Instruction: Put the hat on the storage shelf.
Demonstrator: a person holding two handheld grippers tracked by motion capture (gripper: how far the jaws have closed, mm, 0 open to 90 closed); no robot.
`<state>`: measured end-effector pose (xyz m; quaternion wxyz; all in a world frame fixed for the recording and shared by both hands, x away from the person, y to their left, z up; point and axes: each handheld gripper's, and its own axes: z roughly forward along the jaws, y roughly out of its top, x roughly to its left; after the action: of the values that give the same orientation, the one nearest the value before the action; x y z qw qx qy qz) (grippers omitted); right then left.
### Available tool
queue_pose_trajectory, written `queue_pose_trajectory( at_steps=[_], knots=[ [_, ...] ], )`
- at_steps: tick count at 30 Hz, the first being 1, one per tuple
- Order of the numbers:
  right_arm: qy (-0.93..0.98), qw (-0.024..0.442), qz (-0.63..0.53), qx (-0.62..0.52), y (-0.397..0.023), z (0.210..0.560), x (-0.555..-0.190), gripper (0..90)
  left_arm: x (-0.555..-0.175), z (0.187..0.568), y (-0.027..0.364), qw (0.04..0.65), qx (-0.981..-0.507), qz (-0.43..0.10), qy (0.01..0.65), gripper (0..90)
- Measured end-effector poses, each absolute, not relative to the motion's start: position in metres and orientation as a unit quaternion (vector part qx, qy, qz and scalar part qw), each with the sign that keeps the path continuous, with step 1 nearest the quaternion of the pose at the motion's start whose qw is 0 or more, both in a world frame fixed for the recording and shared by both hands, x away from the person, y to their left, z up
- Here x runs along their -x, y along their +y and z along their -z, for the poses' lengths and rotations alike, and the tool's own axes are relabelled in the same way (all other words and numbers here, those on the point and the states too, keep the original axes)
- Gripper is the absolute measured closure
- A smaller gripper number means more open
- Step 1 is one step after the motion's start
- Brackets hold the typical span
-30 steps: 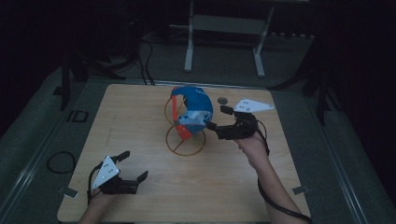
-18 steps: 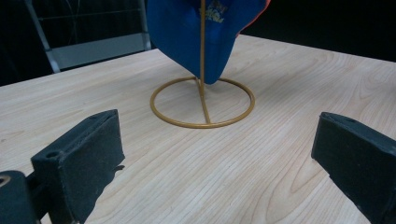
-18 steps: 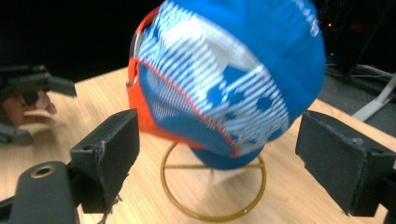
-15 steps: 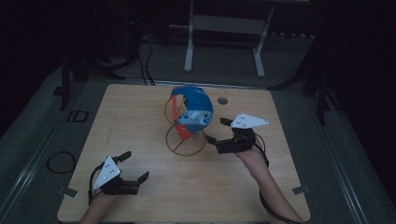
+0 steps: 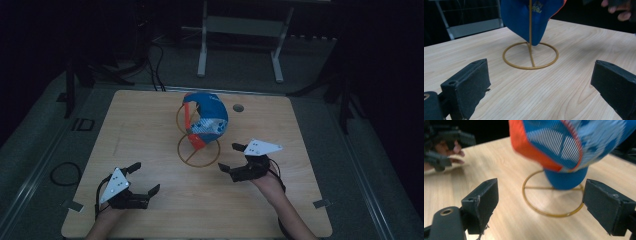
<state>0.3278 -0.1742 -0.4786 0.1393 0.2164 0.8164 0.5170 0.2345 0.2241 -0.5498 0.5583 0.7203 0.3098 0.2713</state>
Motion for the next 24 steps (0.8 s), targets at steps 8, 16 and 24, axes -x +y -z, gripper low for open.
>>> queue_pose_trajectory(
  at_steps=[8,16,24],
  knots=[
    [0.834,0.120,-0.496,-0.212,-0.179,0.510,-0.320,13.4,-0.235,0.551,0.223,0.557,-0.723,-0.270,0.308,2.4],
    [0.843,0.110,-0.481,-0.215,-0.190,0.532,-0.315,13.6,-0.235,0.552,0.223,0.555,-0.724,-0.268,0.310,2.4],
    [0.846,0.107,-0.473,-0.221,-0.206,0.543,-0.310,13.7,-0.235,0.553,0.222,0.553,-0.725,-0.268,0.311,2.4]
  ],
)
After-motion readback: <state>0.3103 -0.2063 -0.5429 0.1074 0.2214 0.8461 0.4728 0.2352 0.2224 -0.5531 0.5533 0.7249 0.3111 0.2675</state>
